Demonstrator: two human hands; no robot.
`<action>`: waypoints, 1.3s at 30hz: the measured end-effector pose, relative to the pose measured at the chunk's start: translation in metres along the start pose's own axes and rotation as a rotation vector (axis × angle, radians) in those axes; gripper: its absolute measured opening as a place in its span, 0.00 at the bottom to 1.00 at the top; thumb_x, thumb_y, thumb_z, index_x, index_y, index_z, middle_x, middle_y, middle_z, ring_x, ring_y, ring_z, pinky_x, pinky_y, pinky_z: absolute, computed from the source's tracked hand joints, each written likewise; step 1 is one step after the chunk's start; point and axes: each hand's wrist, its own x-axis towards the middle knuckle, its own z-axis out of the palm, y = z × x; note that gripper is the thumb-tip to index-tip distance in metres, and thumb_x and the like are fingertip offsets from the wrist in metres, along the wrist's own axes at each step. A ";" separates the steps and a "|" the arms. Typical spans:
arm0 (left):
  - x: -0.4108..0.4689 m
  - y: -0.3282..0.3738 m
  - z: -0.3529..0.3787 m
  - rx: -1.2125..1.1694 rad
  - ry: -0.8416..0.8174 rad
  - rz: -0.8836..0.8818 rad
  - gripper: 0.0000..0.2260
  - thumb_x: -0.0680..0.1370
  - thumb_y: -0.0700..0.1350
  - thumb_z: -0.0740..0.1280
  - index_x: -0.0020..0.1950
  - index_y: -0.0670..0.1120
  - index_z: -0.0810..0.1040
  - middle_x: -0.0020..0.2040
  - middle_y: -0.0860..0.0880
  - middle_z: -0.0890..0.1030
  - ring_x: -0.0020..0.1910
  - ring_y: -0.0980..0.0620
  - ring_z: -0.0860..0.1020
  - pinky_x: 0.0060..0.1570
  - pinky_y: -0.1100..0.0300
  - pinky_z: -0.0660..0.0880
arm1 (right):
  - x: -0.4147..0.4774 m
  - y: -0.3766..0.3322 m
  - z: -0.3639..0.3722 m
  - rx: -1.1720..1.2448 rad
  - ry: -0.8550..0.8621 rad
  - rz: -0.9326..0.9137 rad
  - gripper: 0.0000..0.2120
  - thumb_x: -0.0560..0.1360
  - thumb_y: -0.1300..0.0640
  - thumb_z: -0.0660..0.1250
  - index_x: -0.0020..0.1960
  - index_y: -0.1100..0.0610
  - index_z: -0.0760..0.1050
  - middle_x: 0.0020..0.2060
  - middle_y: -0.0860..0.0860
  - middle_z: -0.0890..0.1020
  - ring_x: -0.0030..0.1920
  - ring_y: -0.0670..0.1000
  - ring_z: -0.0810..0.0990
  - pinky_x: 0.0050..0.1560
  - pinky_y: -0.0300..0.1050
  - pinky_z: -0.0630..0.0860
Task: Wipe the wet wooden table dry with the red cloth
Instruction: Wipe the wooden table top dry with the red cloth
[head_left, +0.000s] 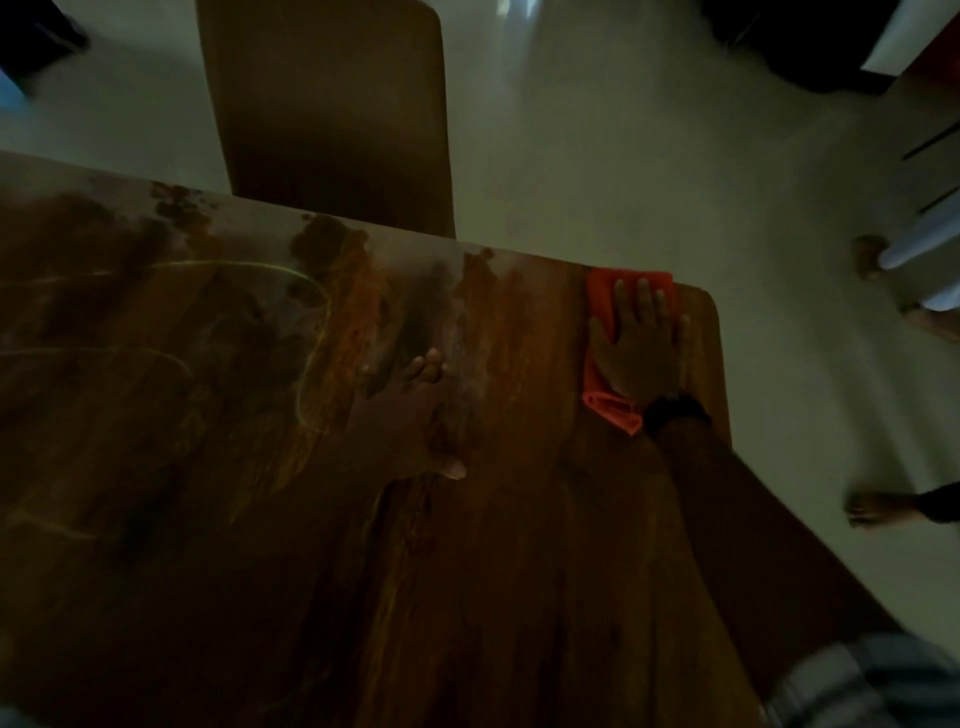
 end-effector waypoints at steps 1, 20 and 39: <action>0.000 0.001 -0.001 0.013 0.001 -0.004 0.54 0.65 0.68 0.70 0.78 0.51 0.41 0.78 0.51 0.37 0.77 0.51 0.39 0.71 0.36 0.40 | 0.014 -0.008 -0.001 0.004 -0.006 0.021 0.31 0.82 0.39 0.48 0.81 0.50 0.45 0.80 0.54 0.47 0.80 0.56 0.43 0.76 0.62 0.39; -0.001 0.006 -0.001 0.055 -0.018 -0.017 0.54 0.66 0.67 0.70 0.78 0.50 0.41 0.78 0.49 0.37 0.77 0.49 0.40 0.69 0.32 0.40 | -0.091 -0.034 0.019 -0.028 -0.019 -0.311 0.30 0.80 0.39 0.40 0.80 0.48 0.48 0.80 0.51 0.49 0.80 0.53 0.46 0.78 0.59 0.43; -0.112 -0.003 0.063 -0.028 0.248 0.038 0.37 0.74 0.71 0.46 0.78 0.53 0.44 0.79 0.53 0.42 0.76 0.55 0.37 0.73 0.40 0.38 | -0.245 -0.066 0.053 0.043 0.069 -0.238 0.28 0.81 0.41 0.48 0.79 0.48 0.56 0.79 0.52 0.55 0.79 0.54 0.52 0.77 0.58 0.49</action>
